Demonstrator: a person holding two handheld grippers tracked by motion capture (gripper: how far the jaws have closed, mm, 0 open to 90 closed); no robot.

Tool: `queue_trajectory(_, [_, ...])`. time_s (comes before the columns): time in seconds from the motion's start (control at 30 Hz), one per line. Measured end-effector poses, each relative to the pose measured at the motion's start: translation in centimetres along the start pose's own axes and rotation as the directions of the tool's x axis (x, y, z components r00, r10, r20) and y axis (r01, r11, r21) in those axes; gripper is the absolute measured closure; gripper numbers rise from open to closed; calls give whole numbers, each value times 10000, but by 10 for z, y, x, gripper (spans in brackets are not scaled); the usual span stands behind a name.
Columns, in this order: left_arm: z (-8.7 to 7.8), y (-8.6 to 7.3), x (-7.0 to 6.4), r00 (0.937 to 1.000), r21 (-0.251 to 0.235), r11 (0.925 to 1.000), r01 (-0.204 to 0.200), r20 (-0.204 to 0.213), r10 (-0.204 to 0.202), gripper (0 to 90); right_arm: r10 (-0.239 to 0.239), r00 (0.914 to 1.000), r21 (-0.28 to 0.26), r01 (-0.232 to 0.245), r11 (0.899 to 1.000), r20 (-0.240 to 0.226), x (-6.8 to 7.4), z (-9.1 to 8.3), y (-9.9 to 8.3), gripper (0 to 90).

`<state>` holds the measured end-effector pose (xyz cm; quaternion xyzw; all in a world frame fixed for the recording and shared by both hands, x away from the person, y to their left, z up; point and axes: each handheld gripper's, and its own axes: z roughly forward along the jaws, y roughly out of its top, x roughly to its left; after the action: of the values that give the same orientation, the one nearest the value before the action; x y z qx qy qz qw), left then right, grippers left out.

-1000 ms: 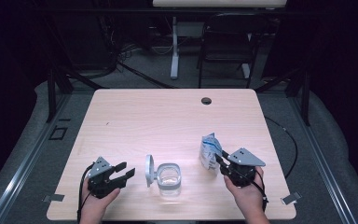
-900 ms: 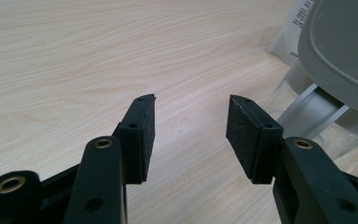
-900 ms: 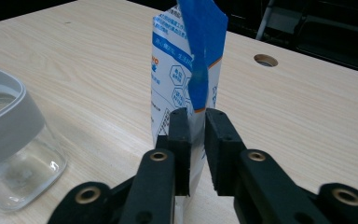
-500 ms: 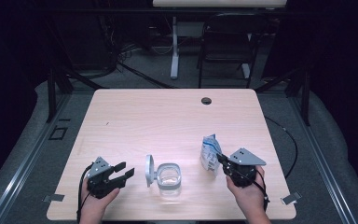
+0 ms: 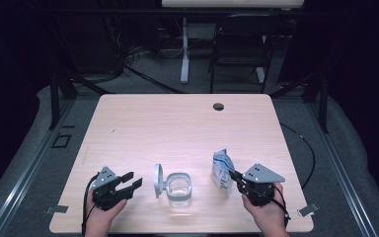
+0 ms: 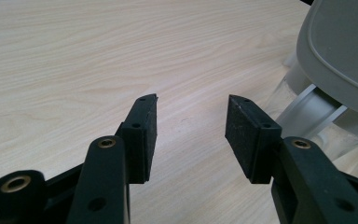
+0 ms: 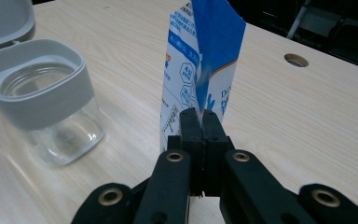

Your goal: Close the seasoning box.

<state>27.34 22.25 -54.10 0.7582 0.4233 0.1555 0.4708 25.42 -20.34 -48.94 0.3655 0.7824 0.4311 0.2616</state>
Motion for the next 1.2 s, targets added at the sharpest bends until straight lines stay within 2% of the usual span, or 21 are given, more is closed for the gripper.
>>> queue_trajectory(0.27, [0, 0, 1, 10000, 90, 10000, 36, -17, -36, 542, -175, 9998, 7, 175, 9998, -110, -4, -11, -7, 900])
queue_trajectory(0.73, [-1, -1, 3, 9999, 9, 9999, 123, -38, -123, 543, -41, 9998, -25, 40, 10000, -203, -9, -12, -10, 887])
queue_trajectory(0.97, [1, -2, 2, 9999, 15, 9999, 103, -5, -103, 543, 137, 9993, -171, -143, 9998, -352, -9, -12, -11, 814])
queue_trajectory(1.2, [-1, -2, 3, 9999, -16, 9999, 149, -35, -149, 544, 475, 9976, -292, -490, 9984, -496, -7, -7, -17, 691])
